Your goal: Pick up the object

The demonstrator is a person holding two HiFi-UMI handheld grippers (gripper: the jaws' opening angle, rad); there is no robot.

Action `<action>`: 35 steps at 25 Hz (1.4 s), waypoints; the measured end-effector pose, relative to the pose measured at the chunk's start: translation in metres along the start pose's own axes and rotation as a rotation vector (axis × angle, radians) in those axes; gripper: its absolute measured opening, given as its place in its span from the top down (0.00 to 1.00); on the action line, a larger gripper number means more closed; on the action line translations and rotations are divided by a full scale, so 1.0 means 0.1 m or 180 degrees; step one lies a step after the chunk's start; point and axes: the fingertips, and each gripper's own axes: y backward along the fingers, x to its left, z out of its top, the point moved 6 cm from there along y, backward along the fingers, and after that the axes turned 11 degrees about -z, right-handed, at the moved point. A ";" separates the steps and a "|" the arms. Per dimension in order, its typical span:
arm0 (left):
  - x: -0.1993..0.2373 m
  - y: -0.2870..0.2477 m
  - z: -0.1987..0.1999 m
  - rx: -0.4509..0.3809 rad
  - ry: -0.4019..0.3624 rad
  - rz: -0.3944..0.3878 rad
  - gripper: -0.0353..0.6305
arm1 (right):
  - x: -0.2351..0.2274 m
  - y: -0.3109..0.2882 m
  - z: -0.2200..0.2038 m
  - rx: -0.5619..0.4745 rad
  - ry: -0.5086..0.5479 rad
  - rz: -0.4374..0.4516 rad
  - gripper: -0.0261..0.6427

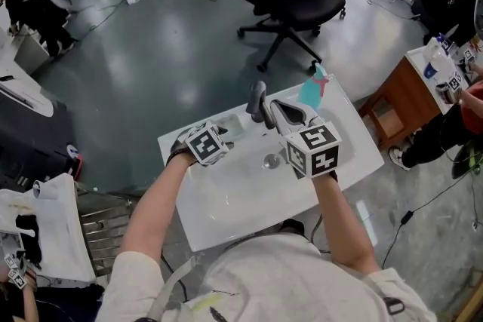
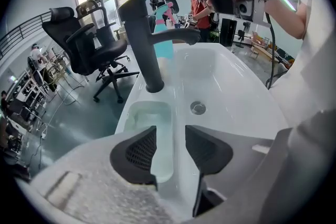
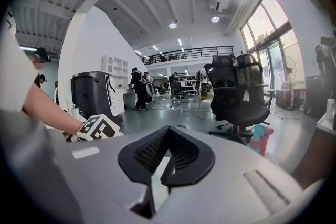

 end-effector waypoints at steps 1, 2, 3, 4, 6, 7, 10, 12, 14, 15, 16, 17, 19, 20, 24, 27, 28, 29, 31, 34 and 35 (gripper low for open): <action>0.00 -0.01 -0.01 0.0017 -0.0018 -0.0010 0.68 | 0.00 0.00 -0.01 0.0005 -0.0003 -0.0011 0.96; 0.01 -0.03 -0.02 0.0031 -0.0033 -0.0024 0.69 | 0.01 0.00 -0.01 0.0011 -0.0008 -0.0024 0.96; 0.01 -0.05 -0.03 0.0035 -0.0043 -0.0045 0.70 | 0.00 0.00 -0.02 0.0017 -0.0012 -0.0038 0.96; 0.01 -0.09 -0.04 0.0029 -0.0045 -0.0080 0.71 | 0.00 0.00 -0.03 0.0022 -0.0014 -0.0051 0.96; 0.00 -0.15 -0.07 0.0042 -0.0040 -0.0152 0.71 | 0.00 -0.01 -0.03 0.0032 -0.0015 -0.0077 0.96; 0.01 -0.16 -0.08 0.0067 -0.0051 -0.0159 0.71 | 0.00 -0.01 -0.04 0.0038 -0.0016 -0.0092 0.96; 0.02 -0.17 -0.08 0.0115 -0.0112 -0.0139 0.76 | -0.03 0.00 -0.06 0.0060 -0.0024 -0.0143 0.96; 0.03 -0.20 -0.06 0.0092 -0.0165 -0.0154 0.78 | -0.03 0.00 -0.08 0.0070 -0.0029 -0.0164 0.96; 0.03 -0.22 -0.05 0.0116 -0.0196 -0.0175 0.79 | -0.04 -0.01 -0.09 0.0075 -0.0028 -0.0178 0.96; 0.03 -0.23 -0.06 0.0140 -0.0203 -0.0182 0.80 | -0.04 -0.01 -0.09 0.0077 -0.0029 -0.0185 0.96; 0.02 -0.24 -0.06 0.0168 -0.0205 -0.0186 0.82 | -0.05 -0.01 -0.09 0.0080 -0.0031 -0.0193 0.96; 0.02 -0.24 -0.08 0.0197 -0.0201 -0.0188 0.84 | -0.05 -0.01 -0.10 0.0084 -0.0034 -0.0202 0.96; 0.01 -0.25 -0.08 0.0233 -0.0191 -0.0187 0.87 | -0.07 -0.01 -0.11 0.0089 -0.0042 -0.0217 0.96; 0.01 -0.25 -0.08 0.0228 -0.0194 -0.0185 0.88 | -0.08 -0.01 -0.11 0.0089 -0.0046 -0.0222 0.96; 0.01 -0.26 -0.06 0.0193 -0.0185 -0.0220 0.91 | -0.09 -0.02 -0.11 0.0088 -0.0053 -0.0220 0.96; 0.02 -0.26 -0.08 0.0175 -0.0150 -0.0227 0.92 | -0.08 -0.03 -0.10 0.0089 -0.0052 -0.0207 0.96; 0.02 -0.26 -0.08 0.0159 -0.0147 -0.0227 0.92 | -0.08 -0.03 -0.10 0.0087 -0.0053 -0.0202 0.96; 0.02 -0.26 -0.08 0.0154 -0.0146 -0.0223 0.93 | -0.08 -0.03 -0.09 0.0085 -0.0053 -0.0198 0.96; 0.02 -0.24 -0.07 0.0143 -0.0160 -0.0202 0.93 | -0.07 -0.03 -0.09 0.0081 -0.0053 -0.0191 0.96; -0.01 -0.21 -0.09 0.0169 -0.0126 -0.0184 0.92 | -0.08 -0.02 -0.08 0.0073 -0.0052 -0.0172 0.96; -0.02 -0.20 -0.10 0.0189 -0.0096 -0.0182 0.93 | -0.08 -0.02 -0.07 0.0068 -0.0050 -0.0163 0.96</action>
